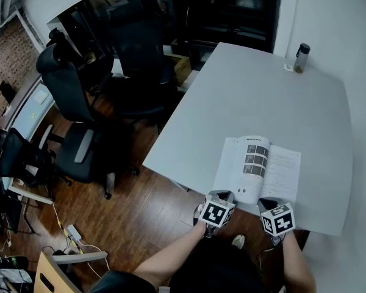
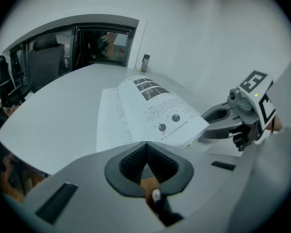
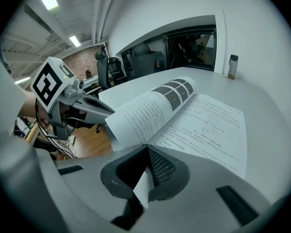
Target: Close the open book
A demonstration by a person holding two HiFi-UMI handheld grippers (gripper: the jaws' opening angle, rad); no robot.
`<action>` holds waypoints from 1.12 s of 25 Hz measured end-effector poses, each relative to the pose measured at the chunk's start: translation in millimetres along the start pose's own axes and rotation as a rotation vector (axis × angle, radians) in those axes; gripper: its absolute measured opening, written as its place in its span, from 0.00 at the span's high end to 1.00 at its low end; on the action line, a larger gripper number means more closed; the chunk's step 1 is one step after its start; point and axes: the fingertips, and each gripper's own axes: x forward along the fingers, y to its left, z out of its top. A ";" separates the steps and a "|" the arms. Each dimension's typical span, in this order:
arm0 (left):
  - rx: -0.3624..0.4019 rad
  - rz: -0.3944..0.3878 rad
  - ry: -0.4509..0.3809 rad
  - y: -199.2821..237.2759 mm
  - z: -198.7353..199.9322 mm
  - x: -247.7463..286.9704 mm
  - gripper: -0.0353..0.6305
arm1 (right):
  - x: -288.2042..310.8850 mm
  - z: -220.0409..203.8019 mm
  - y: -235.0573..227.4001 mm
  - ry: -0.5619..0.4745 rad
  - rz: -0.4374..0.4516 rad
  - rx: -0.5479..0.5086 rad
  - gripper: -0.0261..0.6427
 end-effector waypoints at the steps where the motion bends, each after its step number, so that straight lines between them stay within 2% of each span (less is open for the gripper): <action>1: 0.007 -0.011 0.001 -6.7 1.8 3.1 0.94 | -0.5 -2.0 -1.0 -0.003 0.000 0.009 0.95; 8: 0.050 -0.061 -0.019 -44.2 10.9 29.4 0.94 | -9.0 -13.0 -9.7 -0.035 -0.020 0.042 0.95; 12: 0.054 -0.072 -0.080 -61.1 39.7 19.0 0.94 | -24.2 -20.2 -24.0 -0.055 -0.042 0.065 0.95; 15: 0.066 -0.111 -0.139 -80.1 59.1 18.7 0.94 | -40.7 -23.3 -41.6 -0.082 -0.079 0.086 0.95; 18: 0.093 -0.141 -0.159 -97.9 69.5 20.8 0.94 | -58.9 -21.8 -60.7 -0.122 -0.118 0.109 0.95; 22: 0.099 -0.127 -0.136 -98.6 61.6 23.4 0.94 | -81.2 -26.4 -78.6 -0.132 -0.158 0.114 0.95; 28: 0.059 -0.071 -0.112 -71.7 39.5 8.0 0.94 | -120.7 -28.9 -103.0 -0.204 -0.257 0.181 0.95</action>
